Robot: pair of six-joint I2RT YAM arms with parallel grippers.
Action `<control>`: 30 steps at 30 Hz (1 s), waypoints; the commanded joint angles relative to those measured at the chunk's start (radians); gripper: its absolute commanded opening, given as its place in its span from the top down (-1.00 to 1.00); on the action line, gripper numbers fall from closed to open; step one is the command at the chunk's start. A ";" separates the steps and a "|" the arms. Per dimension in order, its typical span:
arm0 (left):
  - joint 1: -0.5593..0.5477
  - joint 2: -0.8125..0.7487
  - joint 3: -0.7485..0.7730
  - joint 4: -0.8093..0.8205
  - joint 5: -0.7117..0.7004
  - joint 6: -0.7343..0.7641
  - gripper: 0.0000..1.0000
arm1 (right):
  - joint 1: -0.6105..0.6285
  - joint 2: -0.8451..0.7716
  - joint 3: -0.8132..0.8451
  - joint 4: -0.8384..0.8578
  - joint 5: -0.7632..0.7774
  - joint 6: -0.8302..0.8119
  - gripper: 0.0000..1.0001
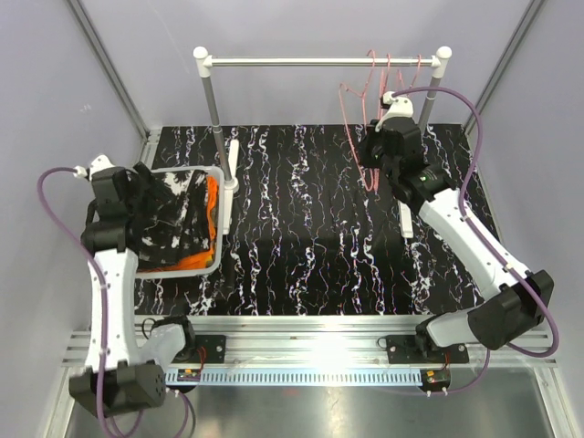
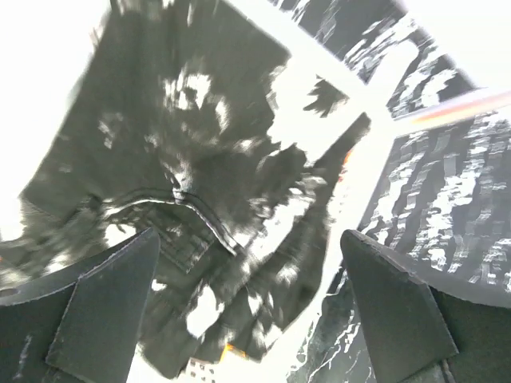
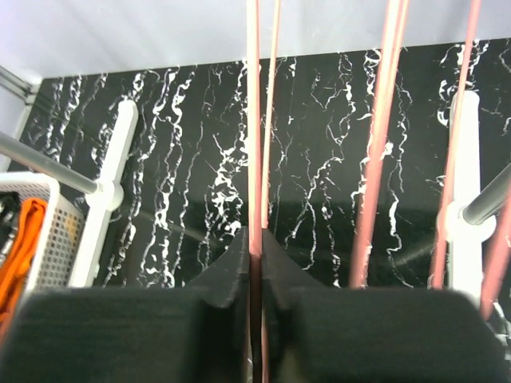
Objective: Remove the trousers from the hanger
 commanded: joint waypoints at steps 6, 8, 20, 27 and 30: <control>-0.117 -0.236 0.122 -0.176 -0.025 0.215 -0.98 | -0.005 -0.092 -0.020 0.056 -0.012 0.076 0.08; -0.155 -0.256 0.150 -0.196 -0.062 0.244 -0.98 | -0.005 -0.125 -0.007 0.036 -0.023 0.075 -0.09; -0.390 -0.479 0.086 -0.169 -0.144 0.445 -0.98 | -0.007 -0.443 0.032 -0.327 -0.032 -0.062 -0.99; -0.407 -0.639 -0.057 -0.109 -0.177 0.432 -0.98 | -0.007 -0.576 -0.011 -0.649 0.127 -0.057 -0.99; -0.407 -0.708 -0.117 -0.081 -0.168 0.415 -0.98 | -0.007 -0.633 -0.057 -0.709 0.186 -0.045 -0.99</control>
